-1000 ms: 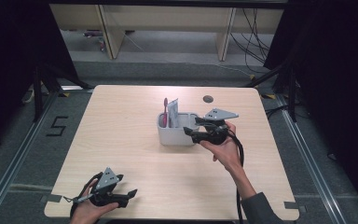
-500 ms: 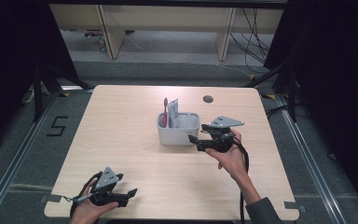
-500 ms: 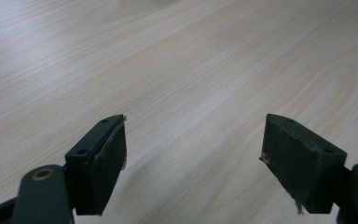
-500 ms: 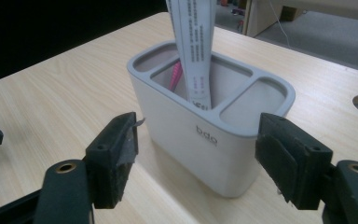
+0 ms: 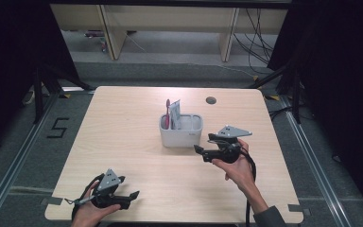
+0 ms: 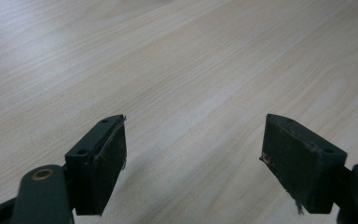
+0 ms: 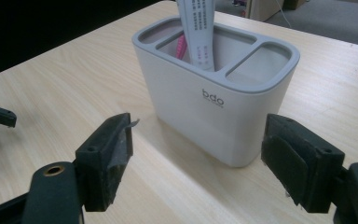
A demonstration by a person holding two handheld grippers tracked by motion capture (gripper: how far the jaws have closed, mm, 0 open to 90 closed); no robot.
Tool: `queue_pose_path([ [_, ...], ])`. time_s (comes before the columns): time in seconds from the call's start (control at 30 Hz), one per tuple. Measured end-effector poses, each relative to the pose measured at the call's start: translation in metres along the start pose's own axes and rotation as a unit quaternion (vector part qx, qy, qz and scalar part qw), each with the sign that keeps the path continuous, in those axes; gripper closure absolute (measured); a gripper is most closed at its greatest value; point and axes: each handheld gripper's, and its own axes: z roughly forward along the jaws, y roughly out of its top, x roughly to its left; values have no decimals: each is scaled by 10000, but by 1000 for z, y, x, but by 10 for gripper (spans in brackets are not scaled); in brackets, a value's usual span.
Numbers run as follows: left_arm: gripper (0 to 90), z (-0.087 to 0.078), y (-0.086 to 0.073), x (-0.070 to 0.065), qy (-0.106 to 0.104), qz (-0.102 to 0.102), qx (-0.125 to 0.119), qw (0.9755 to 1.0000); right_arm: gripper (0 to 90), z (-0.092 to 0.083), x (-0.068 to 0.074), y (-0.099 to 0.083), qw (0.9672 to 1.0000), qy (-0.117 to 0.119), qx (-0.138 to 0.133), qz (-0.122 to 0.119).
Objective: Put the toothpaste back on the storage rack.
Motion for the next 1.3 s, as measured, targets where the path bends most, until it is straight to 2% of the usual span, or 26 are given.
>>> queue_pose_path([
  [0.1,216,0,0,0,10,7,6,10000,252,-2,2,-3,10000,-16,10,-1],
  [0.17,216,0,0,0,10,12,13,10000,252,-2,3,-4,9999,85,73,87],
  [0.2,216,0,0,0,10,11,18,10000,252,-2,6,-6,9997,88,46,226],
  [0.27,216,0,0,0,26,4,10,10000,252,-2,6,-7,9999,120,85,87],
  [0.3,216,0,0,0,13,5,16,10000,252,-2,6,-9,10000,43,62,26],
  [0.33,216,0,0,0,19,8,12,10000,252,-3,7,-11,9999,28,148,10],
  [0.37,216,0,0,0,20,10,14,10000,252,-3,10,-12,9998,65,169,122],
  [0.57,217,-1,-1,0,24,5,17,10000,248,-2,12,-21,9997,57,246,-38],
  [0.6,216,-1,-1,0,25,17,7,10000,248,-2,13,-22,9994,141,299,100],
  [0.67,216,0,-1,-2,30,-95,-83,9999,247,-1,14,-24,9994,156,280,101],
  [0.73,216,-2,-1,-2,42,-49,-38,10000,247,-1,13,-25,9995,110,283,-22],
  [0.77,217,-3,-1,-1,42,20,10,10000,247,-1,15,-27,9992,201,317,169],
  [0.8,217,-2,-2,-2,36,-14,-34,10000,247,-1,14,-28,9995,146,286,46],
  [0.83,216,-2,-2,-2,37,36,0,10000,246,-1,15,-28,9992,189,359,52],
  [0.87,217,-2,-2,-3,37,14,-9,10000,247,-2,18,-30,9989,157,380,205],
  [0.9,217,-2,-2,-4,40,-2,-38,10000,246,-3,16,-31,9990,168,407,16],
  [0.93,216,-2,-1,-3,39,76,-52,10000,246,-4,19,-32,9990,115,422,130],
  [1.0,217,-3,-1,-2,25,68,-31,10000,244,-4,18,-34,9991,167,398,15],
  [1.03,216,-4,-1,-2,37,71,-19,10000,243,-6,22,-35,9986,178,425,241],
  [1.07,216,-4,-1,-2,39,63,-31,10000,241,-8,20,-37,9990,149,420,74],
  [1.1,216,-3,-1,-3,26,35,-69,10000,241,-8,21,-38,9990,174,398,141],
  [1.17,217,-2,-1,-1,71,174,-39,9998,238,-11,21,-41,9989,184,407,170],
  [1.2,216,-3,-2,-3,48,91,-10,9999,237,-13,23,-43,9986,131,452,232],
  [1.23,217,-2,-2,-4,24,66,-26,10000,235,-12,20,-45,9992,91,386,43],
  [1.27,216,-3,-1,-3,23,125,15,9999,231,-13,20,-47,9988,166,447,77],
  [1.3,217,-3,-2,-4,49,99,-14,9999,229,-15,20,-48,9988,69,470,89],
])
